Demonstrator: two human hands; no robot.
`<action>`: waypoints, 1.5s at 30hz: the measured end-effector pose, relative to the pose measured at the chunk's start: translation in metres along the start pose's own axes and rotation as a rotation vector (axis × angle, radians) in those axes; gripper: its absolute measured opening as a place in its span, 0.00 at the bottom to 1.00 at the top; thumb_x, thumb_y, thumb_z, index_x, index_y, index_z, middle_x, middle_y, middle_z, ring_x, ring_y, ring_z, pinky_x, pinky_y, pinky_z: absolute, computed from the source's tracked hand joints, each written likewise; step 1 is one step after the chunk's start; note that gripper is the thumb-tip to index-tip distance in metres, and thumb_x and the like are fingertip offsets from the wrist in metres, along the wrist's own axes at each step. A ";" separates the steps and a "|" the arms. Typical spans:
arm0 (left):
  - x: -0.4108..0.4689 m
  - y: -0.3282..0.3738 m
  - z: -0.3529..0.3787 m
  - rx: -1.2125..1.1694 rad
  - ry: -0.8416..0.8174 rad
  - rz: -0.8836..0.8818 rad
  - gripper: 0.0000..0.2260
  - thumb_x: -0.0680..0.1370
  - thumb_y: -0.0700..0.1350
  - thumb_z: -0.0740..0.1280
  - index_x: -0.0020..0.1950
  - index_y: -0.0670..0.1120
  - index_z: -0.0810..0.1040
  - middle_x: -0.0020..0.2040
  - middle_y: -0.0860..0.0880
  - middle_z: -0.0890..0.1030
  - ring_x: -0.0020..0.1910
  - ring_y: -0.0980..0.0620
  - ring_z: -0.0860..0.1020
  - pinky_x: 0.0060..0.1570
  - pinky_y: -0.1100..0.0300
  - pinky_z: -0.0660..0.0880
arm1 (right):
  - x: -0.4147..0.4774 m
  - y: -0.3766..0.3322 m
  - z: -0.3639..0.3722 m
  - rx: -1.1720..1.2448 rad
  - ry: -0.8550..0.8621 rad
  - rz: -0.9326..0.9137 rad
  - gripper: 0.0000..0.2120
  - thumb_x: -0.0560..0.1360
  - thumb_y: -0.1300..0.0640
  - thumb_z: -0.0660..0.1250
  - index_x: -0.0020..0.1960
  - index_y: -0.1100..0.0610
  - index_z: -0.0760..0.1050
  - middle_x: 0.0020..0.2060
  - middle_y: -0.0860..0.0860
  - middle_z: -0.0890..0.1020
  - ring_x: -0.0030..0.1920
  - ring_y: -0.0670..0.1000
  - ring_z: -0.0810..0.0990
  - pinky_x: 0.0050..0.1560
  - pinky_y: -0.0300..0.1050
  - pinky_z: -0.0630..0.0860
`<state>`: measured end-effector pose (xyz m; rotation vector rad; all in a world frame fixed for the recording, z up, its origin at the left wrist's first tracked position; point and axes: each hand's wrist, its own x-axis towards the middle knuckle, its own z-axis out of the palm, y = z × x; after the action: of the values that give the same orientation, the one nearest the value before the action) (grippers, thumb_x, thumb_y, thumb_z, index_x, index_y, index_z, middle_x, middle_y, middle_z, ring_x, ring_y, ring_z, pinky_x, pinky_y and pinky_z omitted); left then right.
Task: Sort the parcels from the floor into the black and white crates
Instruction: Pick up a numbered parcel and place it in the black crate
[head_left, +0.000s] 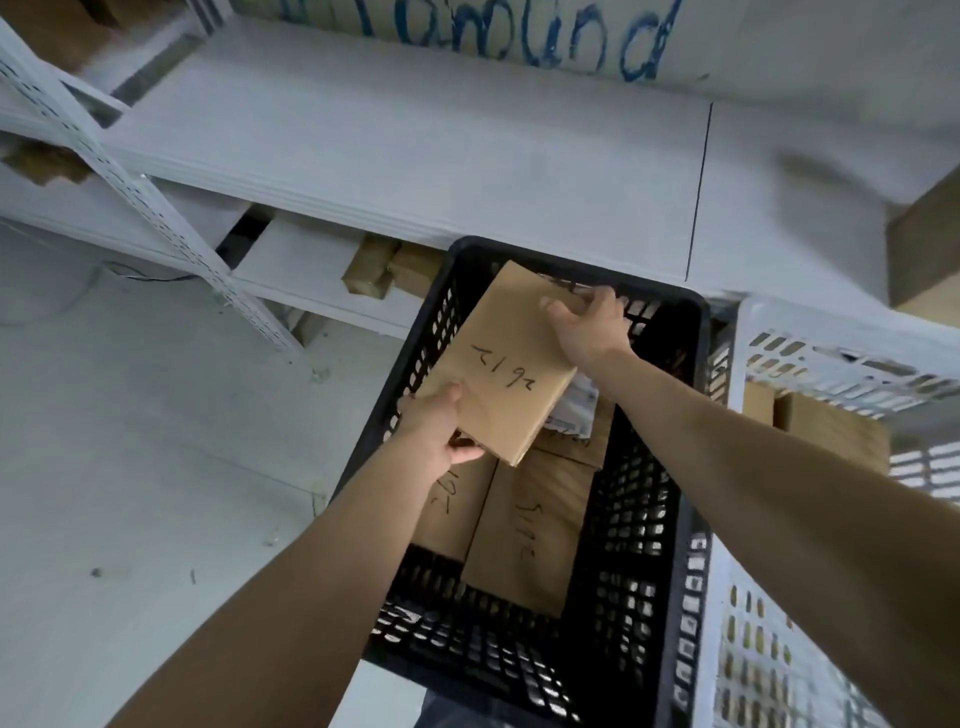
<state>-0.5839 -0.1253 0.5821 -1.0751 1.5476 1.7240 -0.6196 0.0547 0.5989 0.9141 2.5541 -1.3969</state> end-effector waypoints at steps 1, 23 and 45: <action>0.007 0.000 0.000 -0.005 0.005 -0.017 0.21 0.77 0.46 0.67 0.68 0.50 0.65 0.65 0.38 0.70 0.61 0.35 0.72 0.41 0.37 0.79 | 0.006 0.001 0.006 -0.010 -0.015 0.016 0.30 0.74 0.41 0.63 0.71 0.54 0.62 0.67 0.55 0.65 0.67 0.57 0.65 0.67 0.56 0.67; 0.047 0.034 0.016 -0.070 0.026 -0.126 0.13 0.79 0.42 0.65 0.63 0.46 0.72 0.51 0.41 0.72 0.56 0.39 0.74 0.58 0.39 0.74 | 0.043 0.008 0.054 0.176 -0.109 0.248 0.25 0.79 0.53 0.59 0.73 0.56 0.57 0.56 0.53 0.74 0.41 0.46 0.69 0.30 0.34 0.59; -0.132 0.035 0.031 0.201 -0.152 0.645 0.08 0.77 0.59 0.63 0.50 0.56 0.72 0.50 0.51 0.78 0.55 0.50 0.77 0.62 0.48 0.73 | -0.123 -0.055 -0.089 0.476 -0.067 -0.288 0.25 0.78 0.40 0.59 0.66 0.57 0.71 0.61 0.50 0.78 0.59 0.46 0.74 0.52 0.37 0.66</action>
<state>-0.5515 -0.0877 0.7135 -0.3420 2.0532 1.9294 -0.5310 0.0461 0.7335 0.5388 2.4159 -2.1380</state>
